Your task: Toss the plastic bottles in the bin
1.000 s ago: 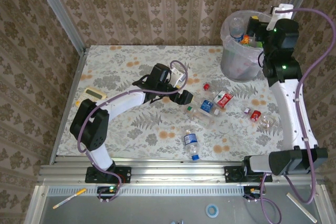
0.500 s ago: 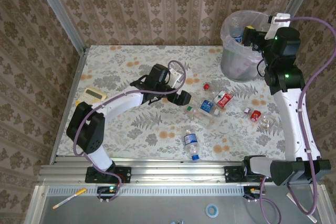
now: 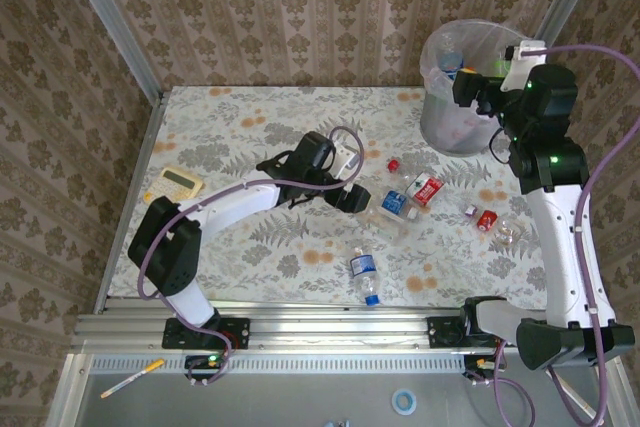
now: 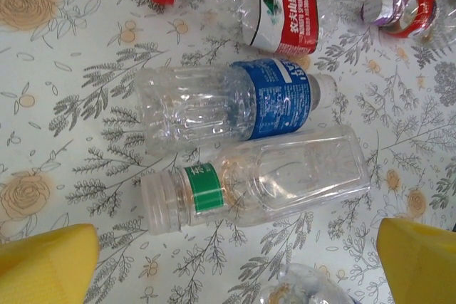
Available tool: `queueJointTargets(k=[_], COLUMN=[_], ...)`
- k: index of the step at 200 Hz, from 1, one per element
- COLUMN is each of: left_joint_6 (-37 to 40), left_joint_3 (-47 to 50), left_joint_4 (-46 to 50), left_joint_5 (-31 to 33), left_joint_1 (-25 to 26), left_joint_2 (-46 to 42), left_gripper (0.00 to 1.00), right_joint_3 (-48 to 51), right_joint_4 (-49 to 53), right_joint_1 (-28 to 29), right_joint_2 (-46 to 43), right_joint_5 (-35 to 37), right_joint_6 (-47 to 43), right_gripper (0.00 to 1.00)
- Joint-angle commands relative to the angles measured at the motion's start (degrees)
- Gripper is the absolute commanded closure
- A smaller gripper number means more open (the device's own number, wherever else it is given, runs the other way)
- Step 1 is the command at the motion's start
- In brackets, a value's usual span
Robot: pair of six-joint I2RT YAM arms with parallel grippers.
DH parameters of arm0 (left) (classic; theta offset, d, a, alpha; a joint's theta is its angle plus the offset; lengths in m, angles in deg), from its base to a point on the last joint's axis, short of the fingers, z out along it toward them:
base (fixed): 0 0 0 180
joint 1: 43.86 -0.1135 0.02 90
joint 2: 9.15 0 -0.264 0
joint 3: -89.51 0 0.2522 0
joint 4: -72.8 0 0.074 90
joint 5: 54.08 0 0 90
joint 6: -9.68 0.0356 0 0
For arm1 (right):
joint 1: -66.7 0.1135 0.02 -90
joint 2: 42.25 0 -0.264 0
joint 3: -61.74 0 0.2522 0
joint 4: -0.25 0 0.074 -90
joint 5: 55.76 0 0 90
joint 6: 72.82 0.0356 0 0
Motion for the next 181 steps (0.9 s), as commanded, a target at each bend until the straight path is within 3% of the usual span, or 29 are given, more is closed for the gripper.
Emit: queueJointTargets(k=[1,108,181], left_joint_6=[-2.0,-6.3,-8.5], left_joint_3=[0.9,5.3,2.0], left_joint_4=[3.1,8.6,18.8], left_joint_5=[1.4,1.7,5.0], left_joint_1=[0.8,3.9,5.5], left_joint_2=[-1.7,-4.3,-3.9], left_gripper=[0.0,0.0,0.0], right_joint_3=[0.9,4.8,11.6], right_joint_4=[4.0,13.2,15.9], right_joint_1=[-0.1,-0.1,0.0], right_joint_2=[-1.4,-3.2,-6.3], right_joint_5=[-2.8,-8.2,-13.7], right_joint_6=[1.4,3.6,6.1], right_gripper=[0.0,0.0,0.0])
